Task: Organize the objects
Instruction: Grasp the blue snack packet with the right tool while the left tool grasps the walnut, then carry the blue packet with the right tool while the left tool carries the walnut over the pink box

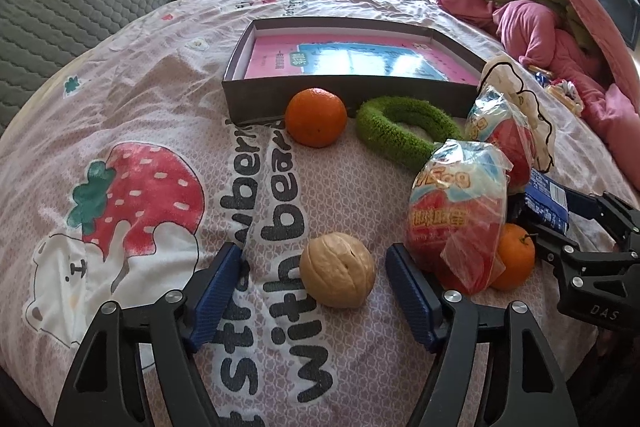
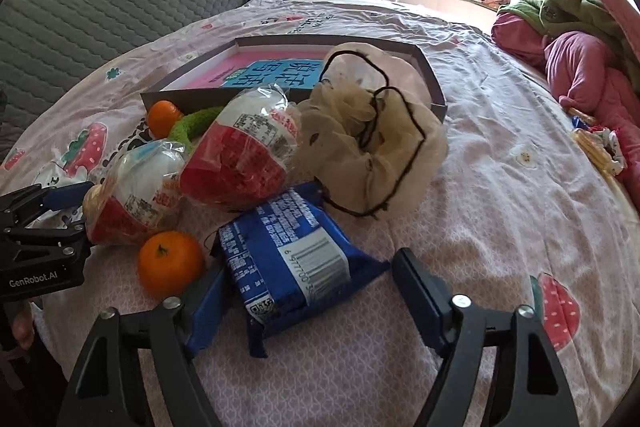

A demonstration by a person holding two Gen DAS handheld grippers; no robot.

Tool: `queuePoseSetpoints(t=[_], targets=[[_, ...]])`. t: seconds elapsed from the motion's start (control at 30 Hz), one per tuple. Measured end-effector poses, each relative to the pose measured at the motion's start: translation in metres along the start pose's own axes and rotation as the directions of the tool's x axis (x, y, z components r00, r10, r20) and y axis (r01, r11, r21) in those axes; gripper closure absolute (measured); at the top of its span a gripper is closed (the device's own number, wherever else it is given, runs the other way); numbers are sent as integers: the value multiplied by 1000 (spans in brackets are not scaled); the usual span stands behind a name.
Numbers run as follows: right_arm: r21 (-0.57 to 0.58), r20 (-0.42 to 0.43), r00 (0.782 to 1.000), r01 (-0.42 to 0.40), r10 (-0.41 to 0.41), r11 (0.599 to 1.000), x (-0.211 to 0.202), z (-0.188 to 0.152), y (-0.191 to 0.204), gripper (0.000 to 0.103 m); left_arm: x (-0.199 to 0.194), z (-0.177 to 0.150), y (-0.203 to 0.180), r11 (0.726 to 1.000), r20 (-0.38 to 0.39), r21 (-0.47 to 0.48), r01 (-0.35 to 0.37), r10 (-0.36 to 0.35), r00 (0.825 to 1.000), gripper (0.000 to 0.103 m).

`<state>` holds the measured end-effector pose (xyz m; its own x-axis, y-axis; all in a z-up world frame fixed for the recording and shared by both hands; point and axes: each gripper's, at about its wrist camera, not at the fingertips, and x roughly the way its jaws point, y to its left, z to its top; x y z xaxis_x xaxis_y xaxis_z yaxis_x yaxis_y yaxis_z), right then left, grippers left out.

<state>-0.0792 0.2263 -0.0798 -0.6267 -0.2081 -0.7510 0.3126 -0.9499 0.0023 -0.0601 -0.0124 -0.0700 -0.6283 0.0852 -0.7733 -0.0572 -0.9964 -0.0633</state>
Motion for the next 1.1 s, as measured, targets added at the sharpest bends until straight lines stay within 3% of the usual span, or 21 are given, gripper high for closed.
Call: queuePoseSetpoints(t=[0.2, 0.33, 0.57, 0.83, 1.1], targets=[[-9, 21, 1000, -9, 9, 1000, -1, -2, 3, 36, 2, 2, -3, 1000, 10, 8, 2, -2, 1000, 40], [1, 43, 999, -16, 16, 1000, -6, -6, 4, 49, 0, -1, -7, 1000, 20, 22, 2, -2, 1000, 46], [18, 70, 997, -33, 32, 999, -14, -11, 3, 50, -7, -5, -9, 999, 43, 34, 16, -18, 999, 69], [64, 135, 988, -85, 76, 994, -30, -14, -4, 50, -17, -9, -3, 998, 79, 8, 59, -59, 995, 69], [103, 190, 979, -90, 70, 991, -41, -9, -13, 50, -34, -5, -6, 999, 159, 21, 33, -36, 987, 69]])
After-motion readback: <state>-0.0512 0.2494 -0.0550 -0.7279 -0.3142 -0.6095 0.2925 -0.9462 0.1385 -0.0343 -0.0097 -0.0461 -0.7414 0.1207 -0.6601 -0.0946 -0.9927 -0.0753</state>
